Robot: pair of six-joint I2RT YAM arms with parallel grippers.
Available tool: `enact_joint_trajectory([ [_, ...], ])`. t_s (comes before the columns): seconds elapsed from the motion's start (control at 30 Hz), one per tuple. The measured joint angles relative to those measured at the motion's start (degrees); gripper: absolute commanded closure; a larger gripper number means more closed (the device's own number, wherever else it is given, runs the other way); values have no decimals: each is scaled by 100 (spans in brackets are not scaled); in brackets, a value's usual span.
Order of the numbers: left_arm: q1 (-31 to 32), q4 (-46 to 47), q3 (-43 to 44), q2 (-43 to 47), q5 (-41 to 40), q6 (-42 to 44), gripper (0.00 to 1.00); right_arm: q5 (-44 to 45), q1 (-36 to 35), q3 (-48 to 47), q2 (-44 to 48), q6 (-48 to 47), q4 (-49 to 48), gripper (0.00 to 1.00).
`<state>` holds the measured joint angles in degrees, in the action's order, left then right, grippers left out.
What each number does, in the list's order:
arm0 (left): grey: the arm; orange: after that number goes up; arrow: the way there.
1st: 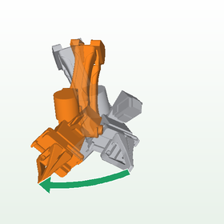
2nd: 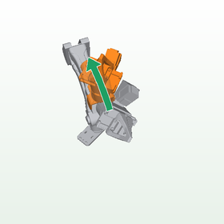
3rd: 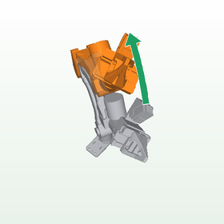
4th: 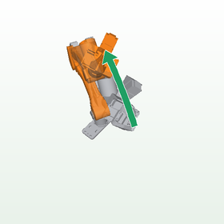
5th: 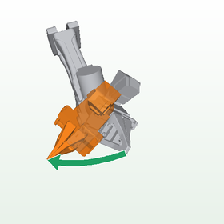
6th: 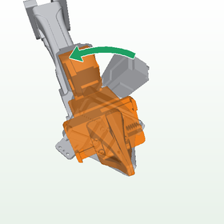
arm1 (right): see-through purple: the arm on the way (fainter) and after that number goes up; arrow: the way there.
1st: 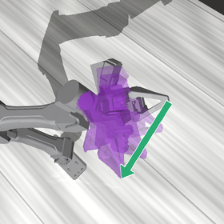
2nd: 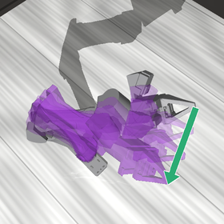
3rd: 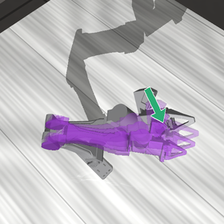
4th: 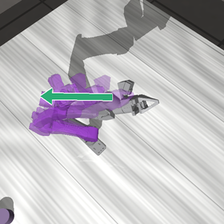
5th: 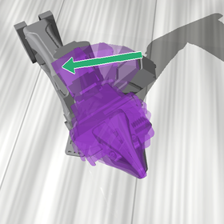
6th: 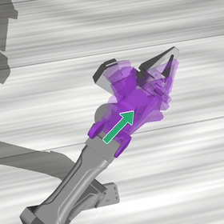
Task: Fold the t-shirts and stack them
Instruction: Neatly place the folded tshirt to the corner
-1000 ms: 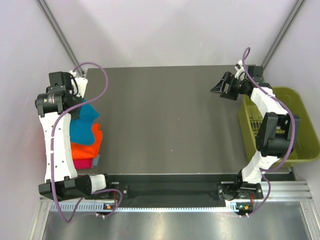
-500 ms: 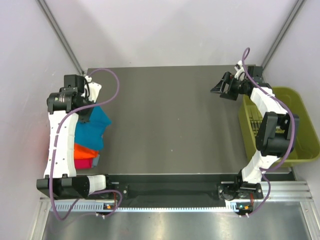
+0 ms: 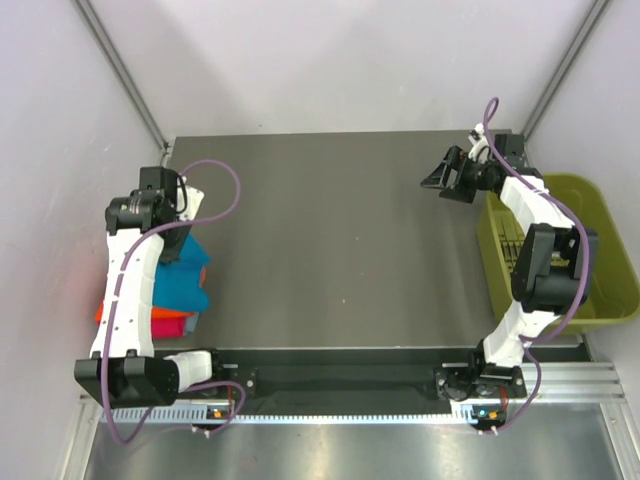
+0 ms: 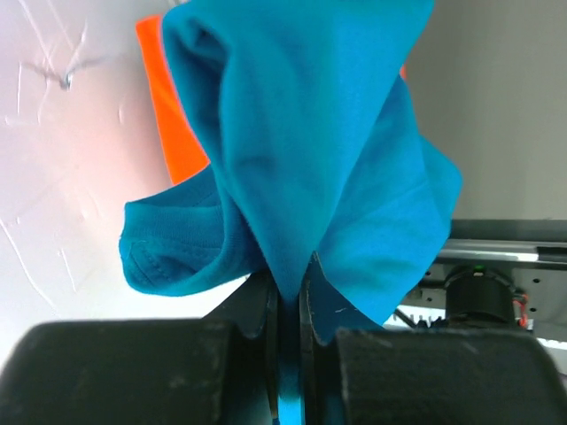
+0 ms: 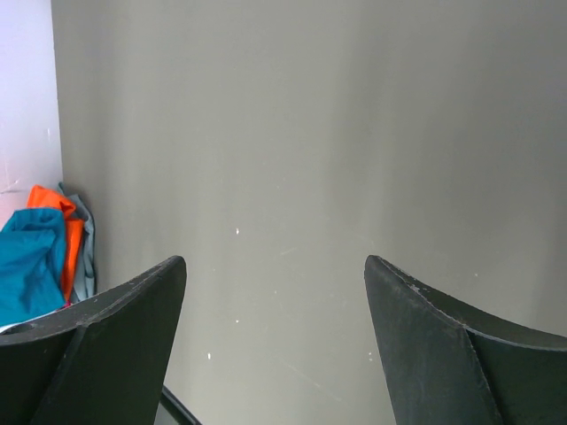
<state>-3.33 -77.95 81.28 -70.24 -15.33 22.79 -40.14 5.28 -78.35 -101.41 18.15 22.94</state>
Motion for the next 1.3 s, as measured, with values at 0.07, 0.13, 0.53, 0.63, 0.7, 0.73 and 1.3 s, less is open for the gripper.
enact_joint_trajectory([
  [0.07,0,-7,-107,74,-149,-26,100,0,0,9,0,0,13,18],
  [0.13,0,-7,-116,105,-267,-52,100,0,0,9,0,0,4,18],
  [0.53,-125,20,-210,107,-977,-297,100,-2,0,11,0,0,0,18],
  [0.63,-225,55,-345,63,-1134,-319,100,-4,0,11,0,0,2,18],
  [0.7,-319,136,-459,2,-1217,-319,100,-4,0,11,0,0,2,18],
  [0.73,-365,173,-507,-37,-1246,-319,100,-7,0,11,0,0,4,18],
  [1.3,-955,1049,-680,-914,-1412,-157,100,-35,2,9,0,0,33,18],
])
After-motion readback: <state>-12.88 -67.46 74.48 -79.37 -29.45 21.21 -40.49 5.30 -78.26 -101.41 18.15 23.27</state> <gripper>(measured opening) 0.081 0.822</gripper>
